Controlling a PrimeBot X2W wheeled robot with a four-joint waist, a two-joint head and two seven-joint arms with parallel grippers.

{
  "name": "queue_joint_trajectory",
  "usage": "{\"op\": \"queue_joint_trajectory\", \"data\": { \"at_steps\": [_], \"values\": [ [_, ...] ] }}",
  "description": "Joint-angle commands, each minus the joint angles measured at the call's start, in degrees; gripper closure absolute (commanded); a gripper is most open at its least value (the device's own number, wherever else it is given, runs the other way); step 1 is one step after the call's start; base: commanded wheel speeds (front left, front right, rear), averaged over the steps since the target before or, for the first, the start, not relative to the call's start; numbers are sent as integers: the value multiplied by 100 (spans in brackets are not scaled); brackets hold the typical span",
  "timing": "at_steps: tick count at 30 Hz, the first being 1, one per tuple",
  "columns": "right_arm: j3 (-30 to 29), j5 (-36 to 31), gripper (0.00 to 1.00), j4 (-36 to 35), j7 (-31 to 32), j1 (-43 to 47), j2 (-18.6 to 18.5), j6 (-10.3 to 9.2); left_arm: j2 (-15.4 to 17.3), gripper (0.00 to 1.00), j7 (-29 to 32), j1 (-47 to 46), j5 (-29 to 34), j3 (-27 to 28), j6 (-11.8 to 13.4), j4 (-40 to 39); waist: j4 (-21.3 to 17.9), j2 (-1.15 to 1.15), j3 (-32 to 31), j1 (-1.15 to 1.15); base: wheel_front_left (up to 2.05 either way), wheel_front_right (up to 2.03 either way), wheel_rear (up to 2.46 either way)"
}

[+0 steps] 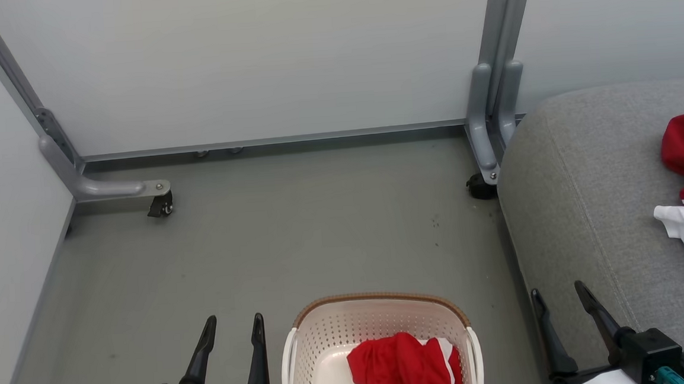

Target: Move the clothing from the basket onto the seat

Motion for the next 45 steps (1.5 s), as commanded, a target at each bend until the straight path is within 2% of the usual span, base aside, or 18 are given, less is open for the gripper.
{"op": "queue_joint_trajectory", "data": {
  "at_steps": [1, 7, 11, 19, 26, 28, 33, 39, 45],
  "values": [
    [0, -51, 0, -31, -19, -83, -43, -4, 12, 0, -4, -114, -24, -25, 23, -10, 22, 0, 157, 0, 0, 0, 0],
    [-15, -95, 0, -79, -19, -233, -93, -4, 12, 0, -4, -287, -26, -72, 6, -4, 21, 0, 574, 0, 0, 0, 0],
    [-32, -142, 0, -206, -19, -601, -96, -4, 12, 0, -4, -697, 31, -91, -49, -42, 7, 0, 1210, 0, 0, 0, 0],
    [-475, -143, 0, -401, -19, -1580, -68, -4, 12, 0, -4, -1900, 237, -234, -287, 133, -131, 0, 2623, 0, 0, 0, 0],
    [-652, -146, 0, -629, -19, -2225, -111, -4, 16, 0, -5, -2885, 686, -496, -507, 615, -494, 0, 3537, 0, 0, 0, 0],
    [-824, 65, 0, -689, -19, -2404, -66, -4, 53, 0, -4, -3153, 849, -663, -554, 884, -653, 0, 3781, 0, 0, 0, 0],
    [-889, 238, 0, -916, -19, -2734, -27, -3, 362, 0, -4, -3915, 1227, -1370, -600, 1689, -1035, 0, 4389, 0, 0, 0, 0],
    [-1098, 234, 0, -1246, -19, -2907, -8, -3, 688, 0, -4, -5026, 1129, -2780, -604, 2961, -1430, 0, 5053, 0, 0, 0, 0],
    [-1044, 439, 0, -1560, -19, -2973, -2, -3, 877, 0, -4, -5967, 1069, -4131, -604, 4345, -1777, 0, 5609, 0, 0, 0, 0]
  ]
}}
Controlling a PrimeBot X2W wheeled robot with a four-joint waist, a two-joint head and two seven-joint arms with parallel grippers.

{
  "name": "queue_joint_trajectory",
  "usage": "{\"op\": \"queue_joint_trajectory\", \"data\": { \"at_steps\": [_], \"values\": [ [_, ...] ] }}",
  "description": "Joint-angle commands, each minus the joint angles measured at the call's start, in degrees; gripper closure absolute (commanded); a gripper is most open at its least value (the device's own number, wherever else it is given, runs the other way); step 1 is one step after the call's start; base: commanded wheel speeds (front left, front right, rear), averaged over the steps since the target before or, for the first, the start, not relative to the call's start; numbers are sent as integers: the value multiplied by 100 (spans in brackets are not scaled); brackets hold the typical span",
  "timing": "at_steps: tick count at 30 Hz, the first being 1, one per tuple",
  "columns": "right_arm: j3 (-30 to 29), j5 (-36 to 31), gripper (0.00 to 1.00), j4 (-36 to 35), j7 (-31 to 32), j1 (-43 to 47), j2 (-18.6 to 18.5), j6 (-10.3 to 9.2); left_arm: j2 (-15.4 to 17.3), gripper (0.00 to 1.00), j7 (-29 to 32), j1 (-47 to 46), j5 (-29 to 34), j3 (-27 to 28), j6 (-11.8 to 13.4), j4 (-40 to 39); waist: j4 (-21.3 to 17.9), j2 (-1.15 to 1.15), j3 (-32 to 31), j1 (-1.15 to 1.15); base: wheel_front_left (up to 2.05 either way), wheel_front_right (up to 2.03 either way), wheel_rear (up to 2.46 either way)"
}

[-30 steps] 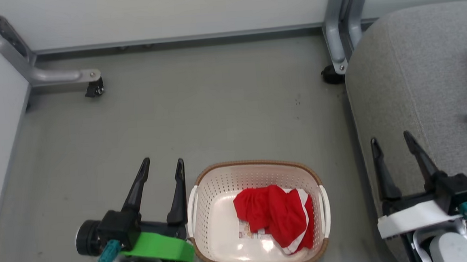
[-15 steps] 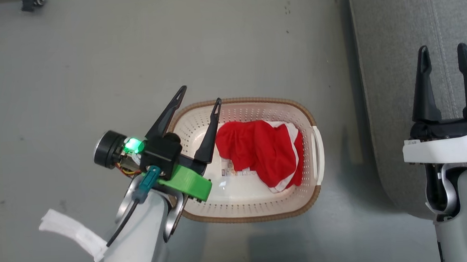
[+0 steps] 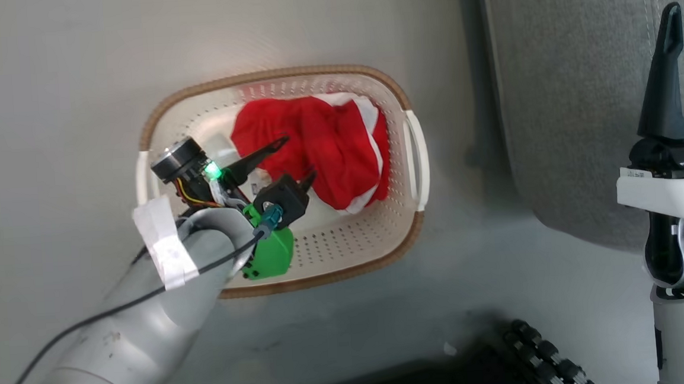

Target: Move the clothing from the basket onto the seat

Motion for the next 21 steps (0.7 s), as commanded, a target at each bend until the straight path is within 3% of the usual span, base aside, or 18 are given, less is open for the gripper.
{"op": "queue_joint_trajectory", "data": {
  "at_steps": [1, 10, 14, 21],
  "values": [
    [30, 55, 0, -82, -19, -136, 12, -2, 52, 0, -6, -285, -14, -153, -11, 176, -654, 0, 752, -1, 0, 0, 0],
    [260, 118, 0, -463, -19, -238, 10, -2, 66, 0, 289, -1102, -326, -1190, -11, 1444, -886, 0, 1323, -1, 0, 0, 0],
    [267, 281, 0, -543, -19, -237, 10, -2, -18, 0, 627, -1298, -622, -1295, -11, 1866, -910, 0, 1439, -1, 0, 0, 0],
    [421, -44, 0, -779, -19, -118, 9, -2, -98, 0, 945, -1401, -1243, -1423, -12, 2099, -873, 0, 1520, -1, 0, 0, 0]
  ]
}}
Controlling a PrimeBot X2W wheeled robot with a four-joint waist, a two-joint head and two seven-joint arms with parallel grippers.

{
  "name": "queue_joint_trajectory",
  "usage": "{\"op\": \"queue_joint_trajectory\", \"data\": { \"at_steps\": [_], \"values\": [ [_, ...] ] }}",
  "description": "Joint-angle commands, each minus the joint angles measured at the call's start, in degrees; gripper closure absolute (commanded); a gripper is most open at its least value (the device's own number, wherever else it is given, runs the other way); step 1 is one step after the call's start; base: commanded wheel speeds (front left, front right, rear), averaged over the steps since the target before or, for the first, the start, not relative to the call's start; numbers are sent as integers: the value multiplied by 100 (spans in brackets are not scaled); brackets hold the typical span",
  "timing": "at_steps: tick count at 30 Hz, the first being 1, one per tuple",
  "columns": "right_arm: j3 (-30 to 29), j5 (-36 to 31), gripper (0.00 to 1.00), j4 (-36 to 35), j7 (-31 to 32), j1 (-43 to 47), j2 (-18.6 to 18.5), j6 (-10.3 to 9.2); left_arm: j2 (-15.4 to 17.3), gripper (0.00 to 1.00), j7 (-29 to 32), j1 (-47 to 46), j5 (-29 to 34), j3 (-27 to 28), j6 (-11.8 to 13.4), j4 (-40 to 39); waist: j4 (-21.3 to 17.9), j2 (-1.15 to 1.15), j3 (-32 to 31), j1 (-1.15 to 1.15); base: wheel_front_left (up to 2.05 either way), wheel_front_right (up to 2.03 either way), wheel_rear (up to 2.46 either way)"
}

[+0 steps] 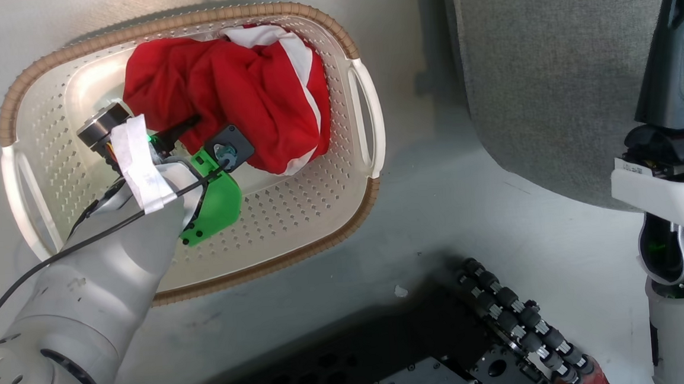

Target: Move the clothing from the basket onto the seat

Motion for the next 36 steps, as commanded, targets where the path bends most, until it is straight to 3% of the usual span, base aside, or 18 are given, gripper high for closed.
{"op": "queue_joint_trajectory", "data": {
  "at_steps": [1, 6, 10, 12, 13, 27, 33, 36],
  "values": [
    [37, -73, 0, -56, -19, 68, 2, -2, 22, 0, 51, -97, -106, -51, -12, 28, -15, 0, 49, -1, 0, 0, 0],
    [64, -174, 0, -139, -19, 84, 1, -2, 90, 0, 218, -244, -28, -198, 5, 175, 5, 0, 96, -1, 0, 0, 0],
    [99, -217, 0, -185, -19, 134, 2, -2, 106, 0, 131, -291, -125, -110, 226, 244, 10, 0, 112, -1, 0, 0, 0],
    [0, 180, 0, -177, -19, 164, -3, -4, 123, 0, 54, -318, -136, -92, 273, 274, 23, 0, 115, -1, 0, 0, 0],
    [-67, 329, 0, -171, -19, 171, -6, -4, 134, 100, 20, -339, -179, -59, 325, 286, 33, 0, 117, -1, 0, 0, 0],
    [81, 329, 0, -195, -19, -204, -1, -3, 110, 100, -721, -399, -513, 216, 755, 325, 110, 0, -4, -1, 0, 0, 0],
    [57, 338, 0, -72, -19, -266, -3, -3, -20, 100, -946, 28, -864, 573, 946, -21, 305, 0, -654, -1, 0, 0, 0],
    [85, 317, 0, -24, -19, -192, -3, -3, 58, 100, -947, 281, -1026, 896, 1086, -633, 427, 0, -1064, -1, 0, 0, 0]
  ]
}}
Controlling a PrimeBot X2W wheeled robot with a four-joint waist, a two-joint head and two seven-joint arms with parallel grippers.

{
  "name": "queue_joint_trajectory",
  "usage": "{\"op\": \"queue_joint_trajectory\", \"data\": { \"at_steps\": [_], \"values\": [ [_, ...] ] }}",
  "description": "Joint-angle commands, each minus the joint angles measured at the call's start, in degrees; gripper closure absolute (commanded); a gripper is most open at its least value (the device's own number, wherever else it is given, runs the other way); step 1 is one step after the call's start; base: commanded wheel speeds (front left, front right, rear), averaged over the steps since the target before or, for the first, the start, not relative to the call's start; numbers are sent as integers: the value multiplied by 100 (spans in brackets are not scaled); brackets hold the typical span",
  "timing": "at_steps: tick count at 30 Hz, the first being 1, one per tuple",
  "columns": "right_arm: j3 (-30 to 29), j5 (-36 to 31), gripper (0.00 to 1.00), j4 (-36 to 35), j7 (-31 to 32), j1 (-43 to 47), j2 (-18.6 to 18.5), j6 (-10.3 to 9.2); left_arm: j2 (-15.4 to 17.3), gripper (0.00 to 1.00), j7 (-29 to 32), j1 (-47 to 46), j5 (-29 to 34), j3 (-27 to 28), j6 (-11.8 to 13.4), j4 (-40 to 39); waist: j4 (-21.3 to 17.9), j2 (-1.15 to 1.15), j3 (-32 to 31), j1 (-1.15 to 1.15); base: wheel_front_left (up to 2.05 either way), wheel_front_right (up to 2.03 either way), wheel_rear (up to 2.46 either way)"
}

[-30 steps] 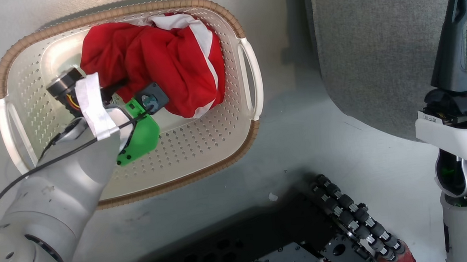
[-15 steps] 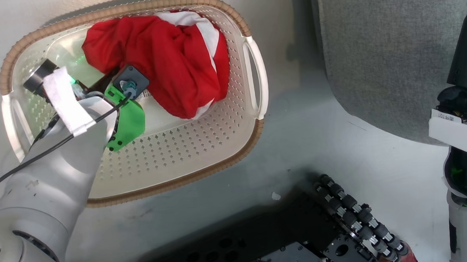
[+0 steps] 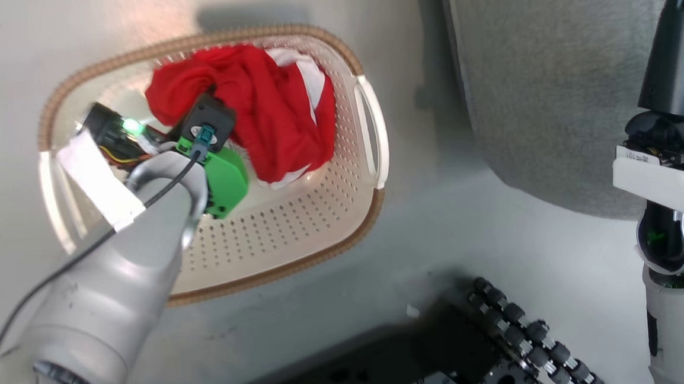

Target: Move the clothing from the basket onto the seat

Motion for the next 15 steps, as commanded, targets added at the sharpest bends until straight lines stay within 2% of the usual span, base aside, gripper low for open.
{"op": "queue_joint_trajectory", "data": {
  "at_steps": [1, 4, 9, 15],
  "values": [
    [-13, -30, 0, 48, -19, 80, -16, -4, 110, 100, -22, 227, -63, 170, 93, -296, 326, 0, -772, 0, 0, 0, 0],
    [7, -70, 0, 129, -19, 178, -15, -4, 245, 100, -23, 715, -132, 543, 119, -917, 430, 0, -1208, 0, 0, 0, 0],
    [107, -56, 0, 345, -19, 420, -15, -4, 431, 100, -26, 1465, 249, 837, 204, -1748, 606, 0, -2012, 0, 0, 0, 0],
    [330, -190, 0, 642, -19, 831, -16, -4, 429, 100, -20, 2366, 404, 1453, 324, -2657, 820, 0, -3019, 0, 0, 0, 0]
  ]
}}
